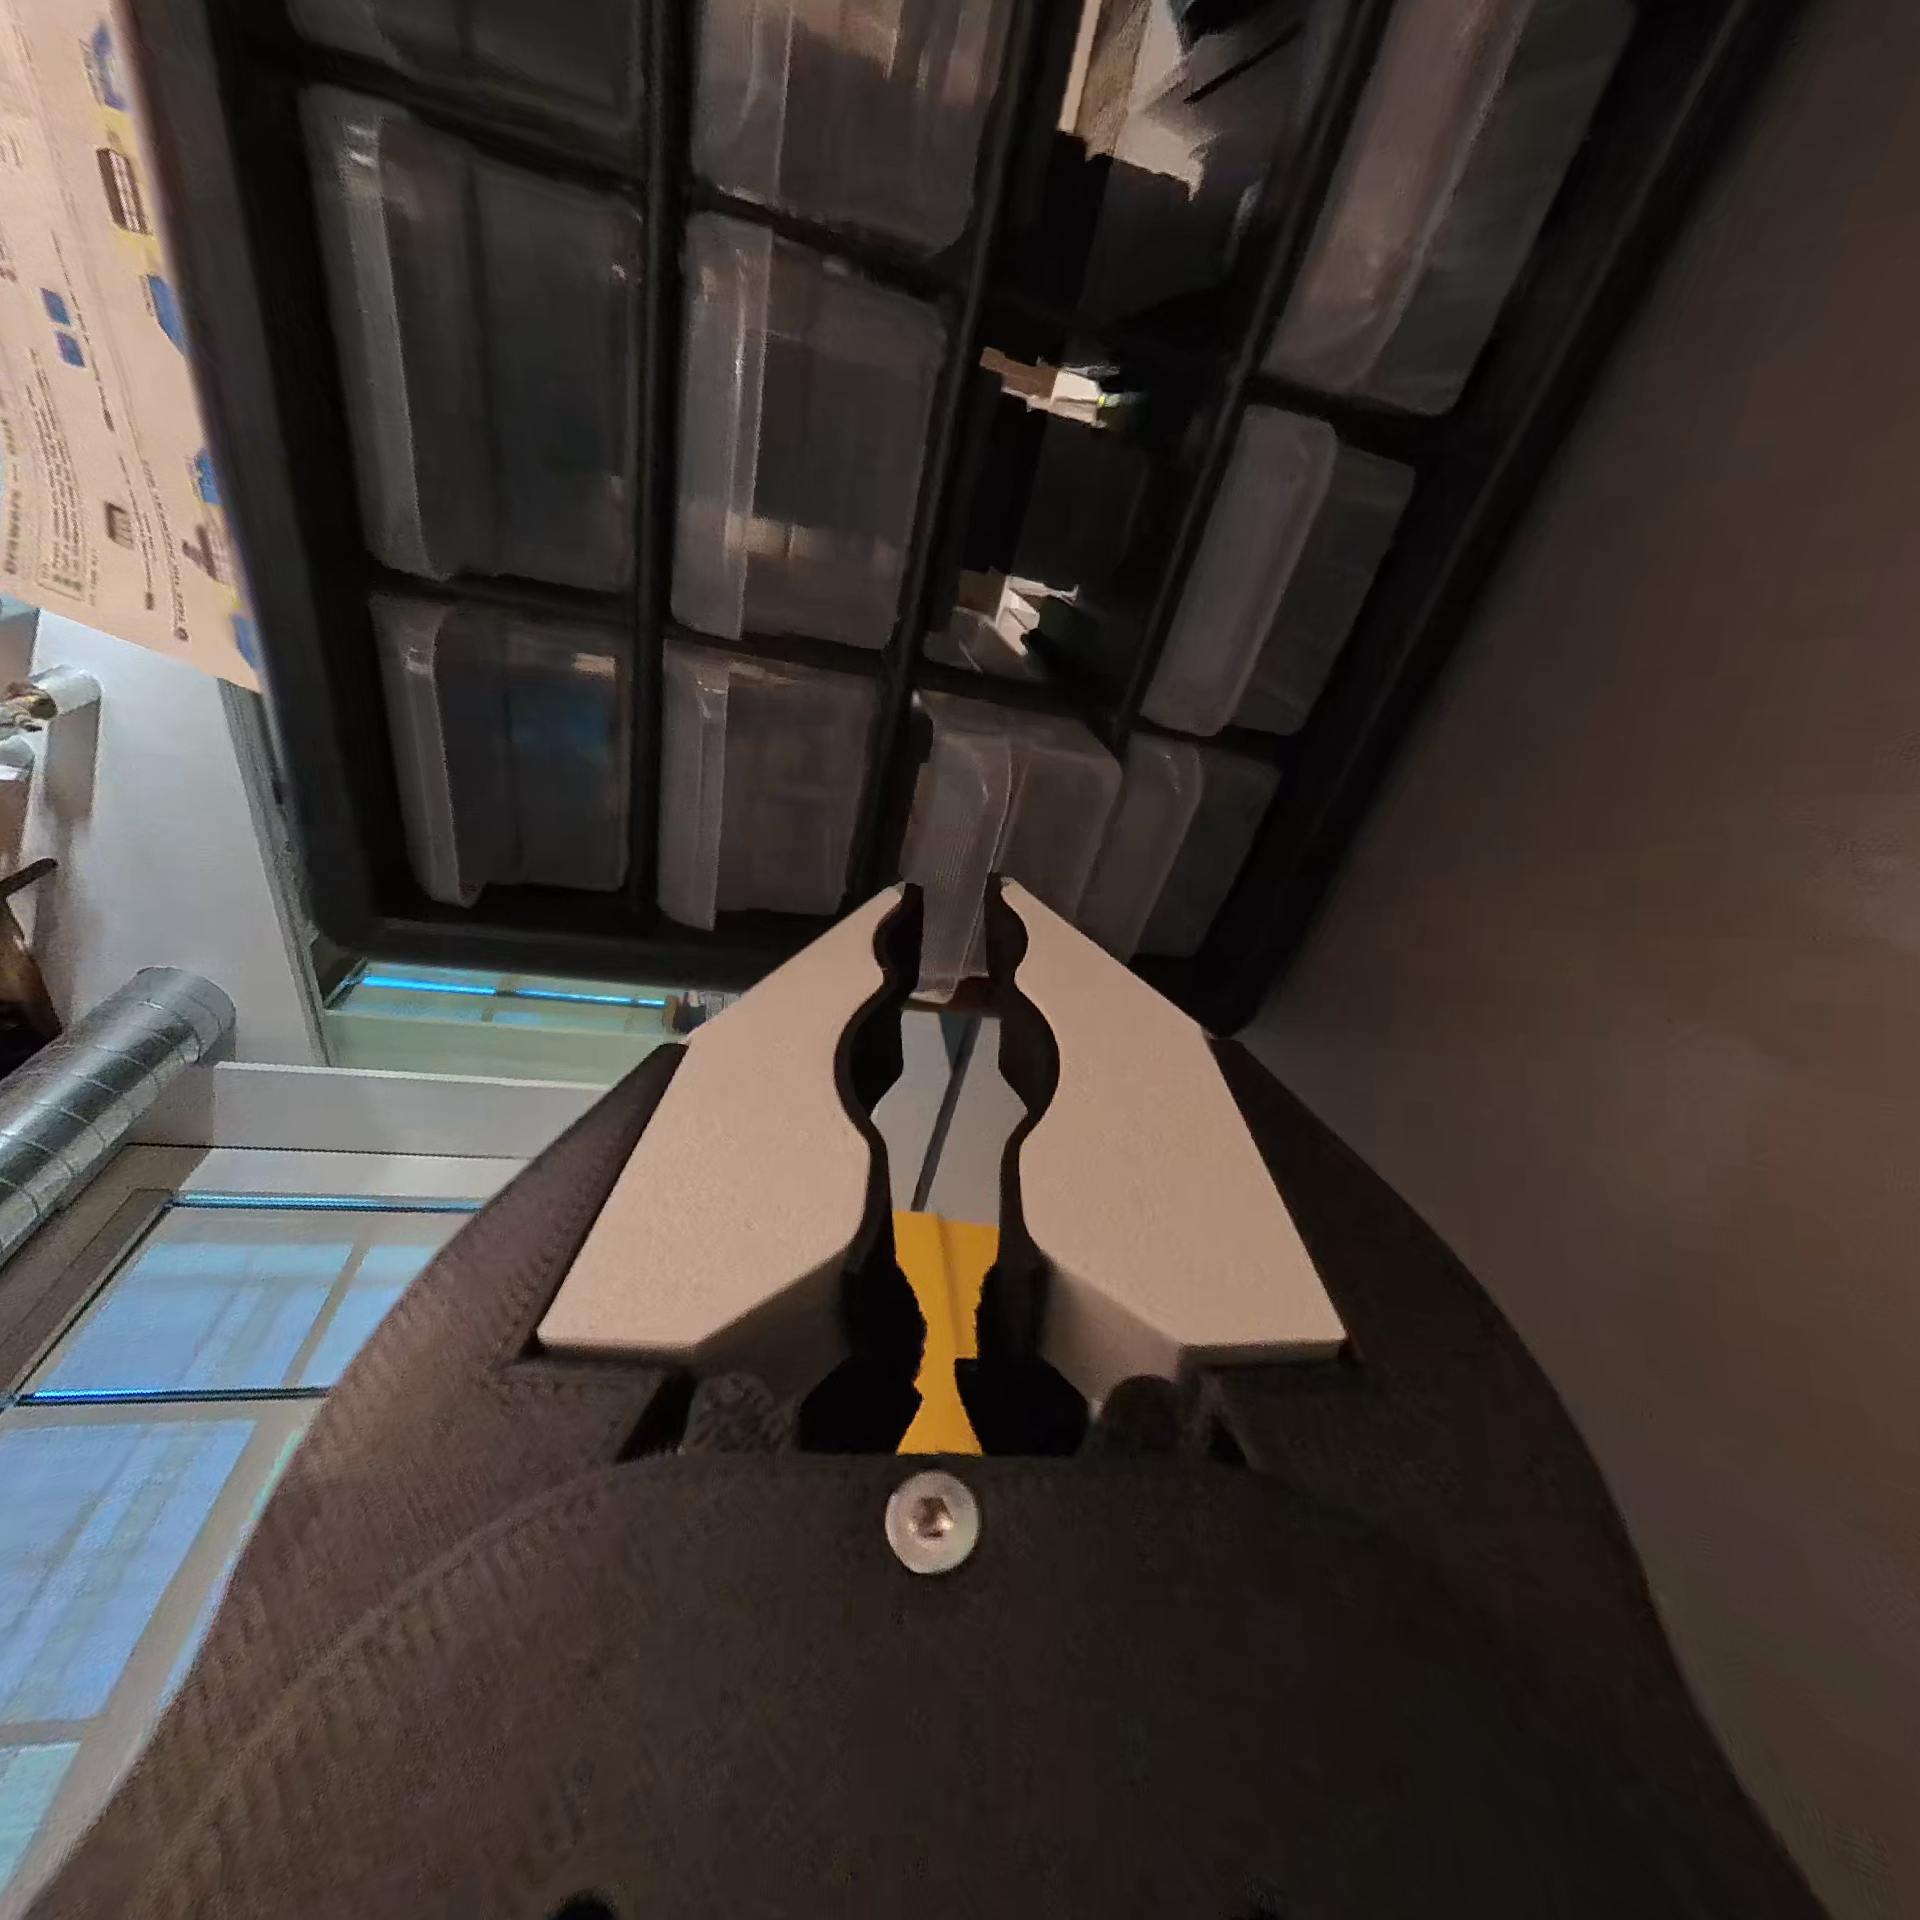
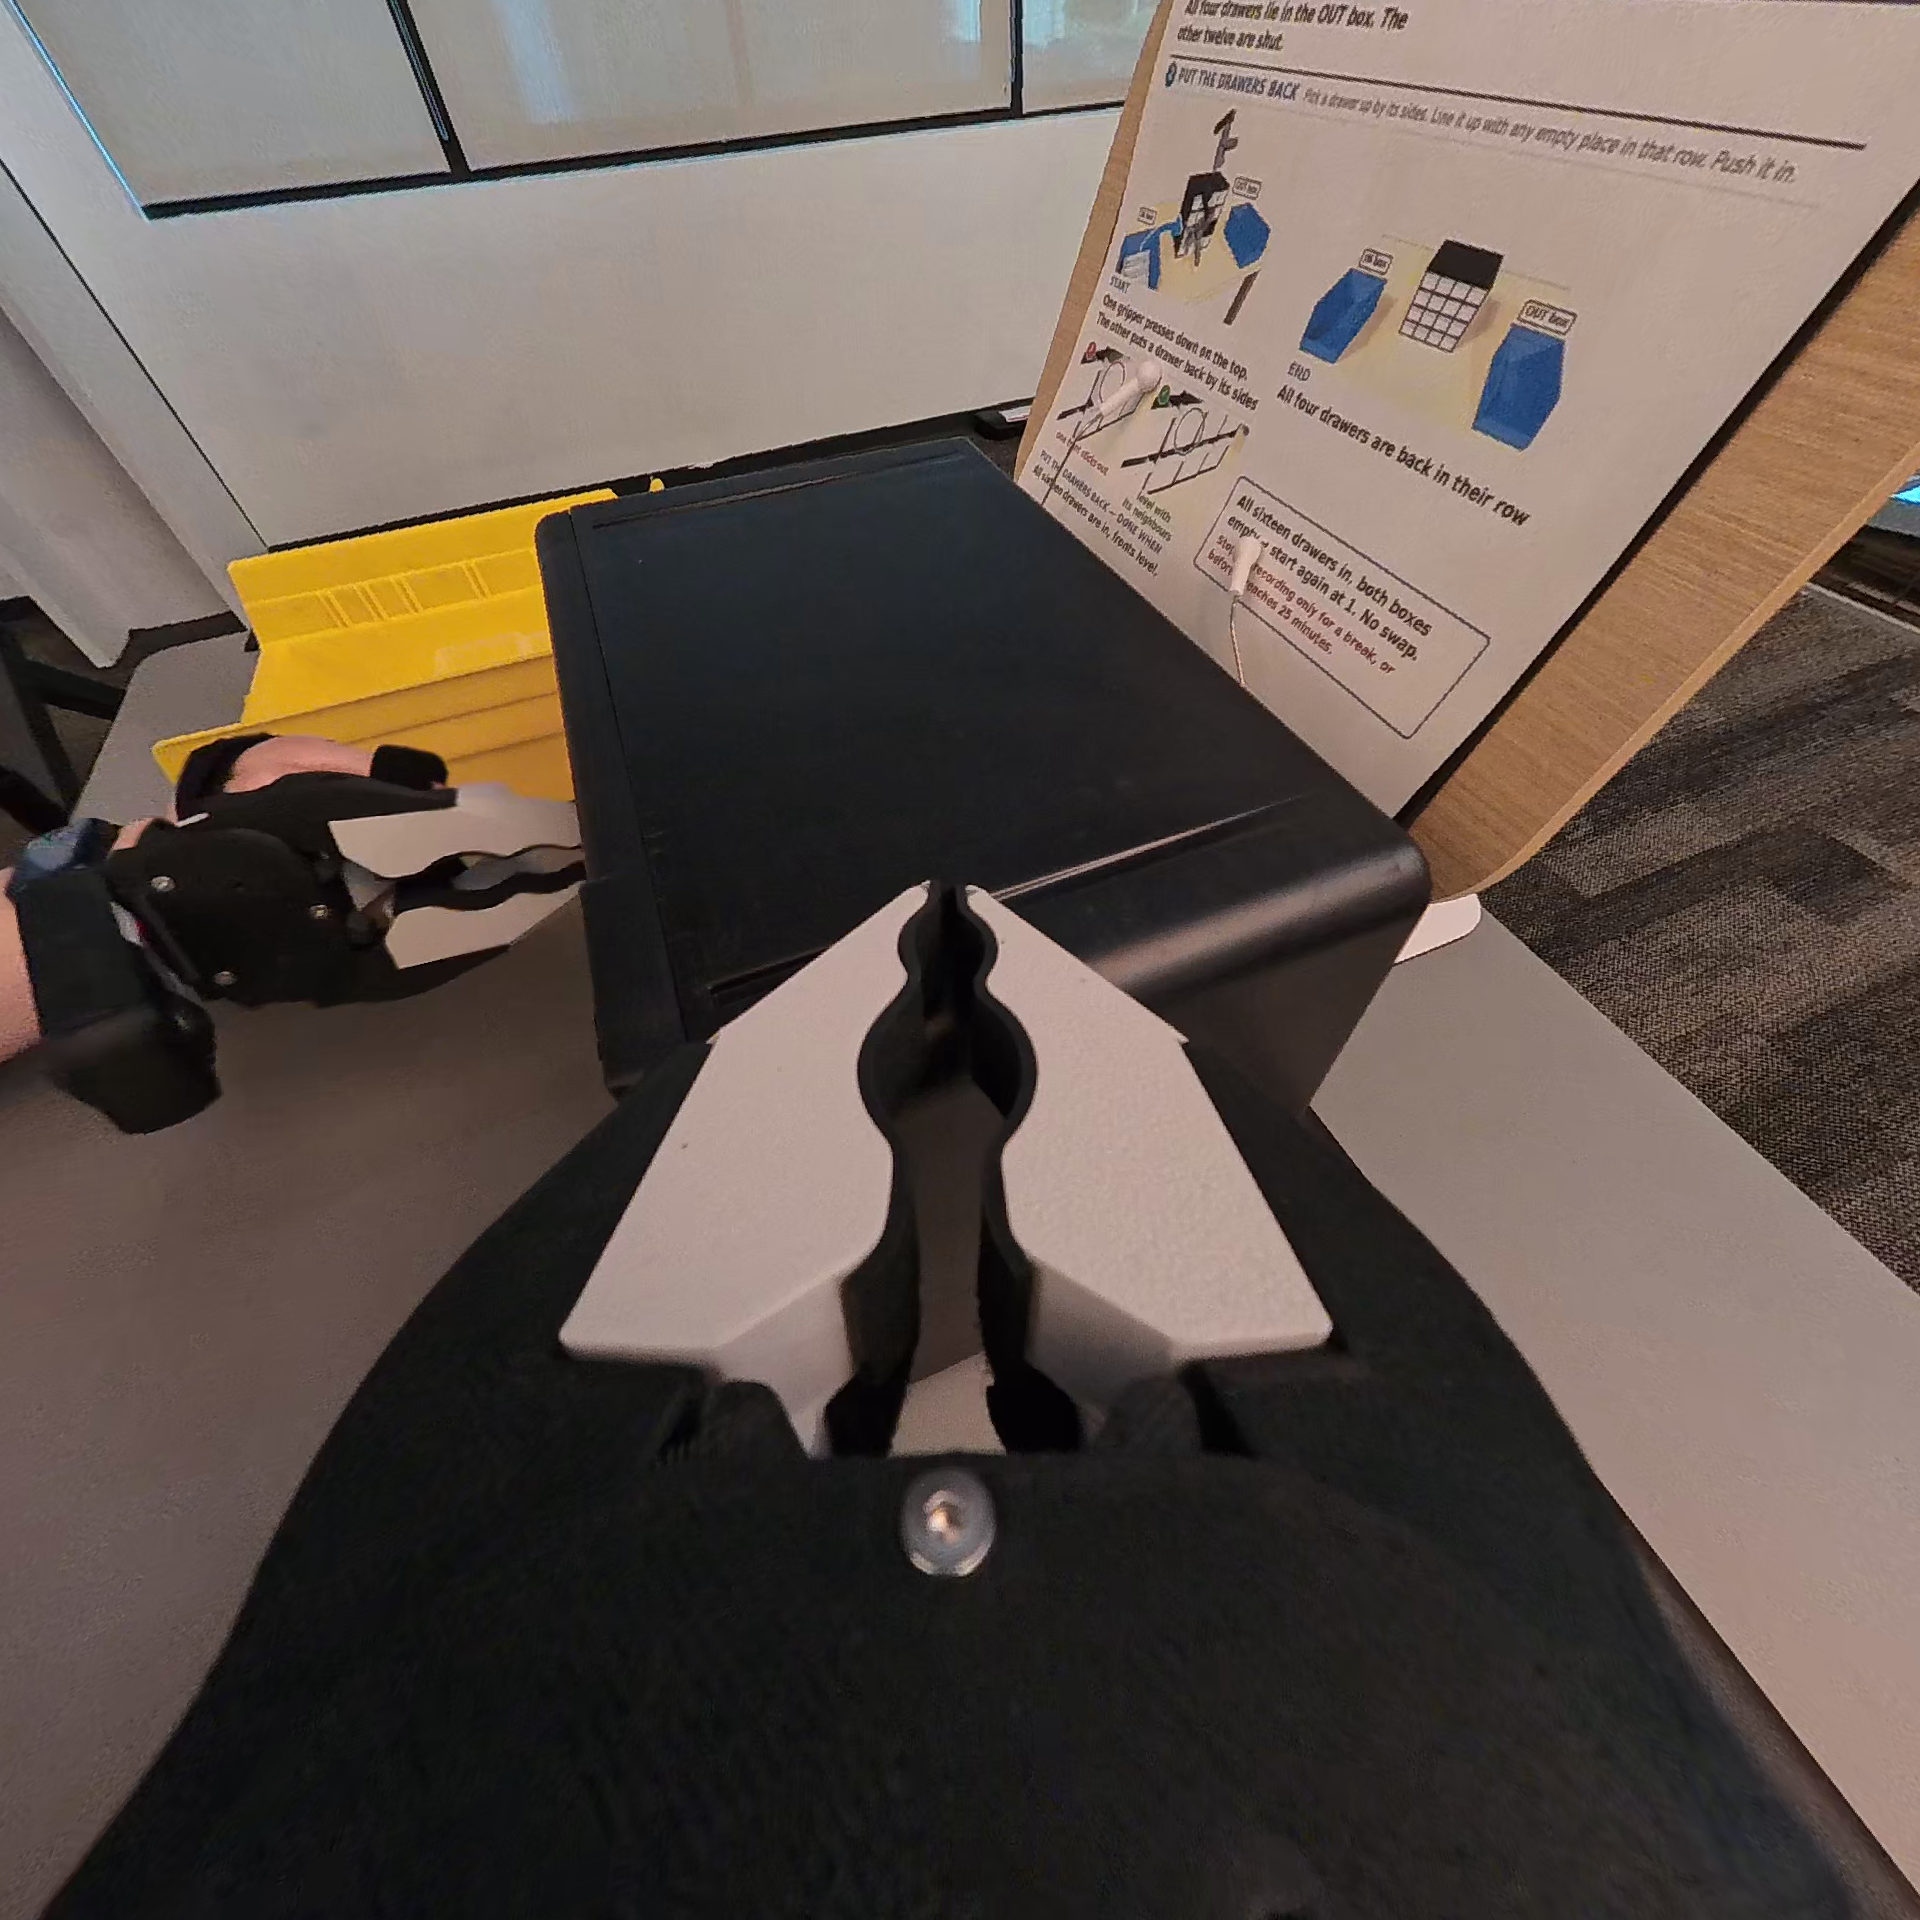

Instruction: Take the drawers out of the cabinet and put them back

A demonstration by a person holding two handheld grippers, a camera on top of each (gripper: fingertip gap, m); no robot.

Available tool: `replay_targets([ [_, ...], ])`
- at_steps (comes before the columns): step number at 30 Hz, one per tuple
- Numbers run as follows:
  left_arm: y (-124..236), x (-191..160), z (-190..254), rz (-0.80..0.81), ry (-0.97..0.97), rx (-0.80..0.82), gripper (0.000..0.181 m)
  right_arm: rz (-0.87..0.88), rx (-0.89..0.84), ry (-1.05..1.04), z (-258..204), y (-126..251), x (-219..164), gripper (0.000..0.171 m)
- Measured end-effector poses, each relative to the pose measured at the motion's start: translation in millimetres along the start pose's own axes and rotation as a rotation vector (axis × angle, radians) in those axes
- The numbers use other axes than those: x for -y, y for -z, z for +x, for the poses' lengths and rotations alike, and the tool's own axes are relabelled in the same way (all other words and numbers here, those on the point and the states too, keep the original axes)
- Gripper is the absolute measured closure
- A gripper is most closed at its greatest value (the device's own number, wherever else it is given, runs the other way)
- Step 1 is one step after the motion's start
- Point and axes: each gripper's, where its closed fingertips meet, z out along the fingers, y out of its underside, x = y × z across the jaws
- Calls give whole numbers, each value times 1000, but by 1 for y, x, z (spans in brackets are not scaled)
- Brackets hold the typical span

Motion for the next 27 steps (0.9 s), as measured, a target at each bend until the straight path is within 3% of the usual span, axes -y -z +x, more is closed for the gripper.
replay_targets([
  [9, -17, 0, -3, -36, 72, -7, 169, 0, 0, 2, 0, 0, 0, 171],
  [11, -13, -3, 0, -64, 102, -34, 154, 2, 3, 0, 0, 0, 0, 171],
  [13, 3, -1, 0, -66, 166, -59, 139, 5, 6, -1, 0, 0, 0, 171],
  [18, 90, 1, -62, 75, 515, -88, 143, 16, 21, -22, 0, 0, 0, 171],
  [20, 116, -26, -112, 94, 596, -83, 140, 20, 26, -31, 0, 0, 0, 171],
  [22, 128, -55, -141, 132, 631, -193, 147, 23, 29, -34, 0, 0, 0, 171],
  [24, 126, -91, -143, 106, 609, -360, 141, 23, 30, -39, 0, 0, 0, 171],
  [27, 110, -170, -111, -129, 525, -557, 129, 24, 39, -72, 0, 0, 1, 171],
])
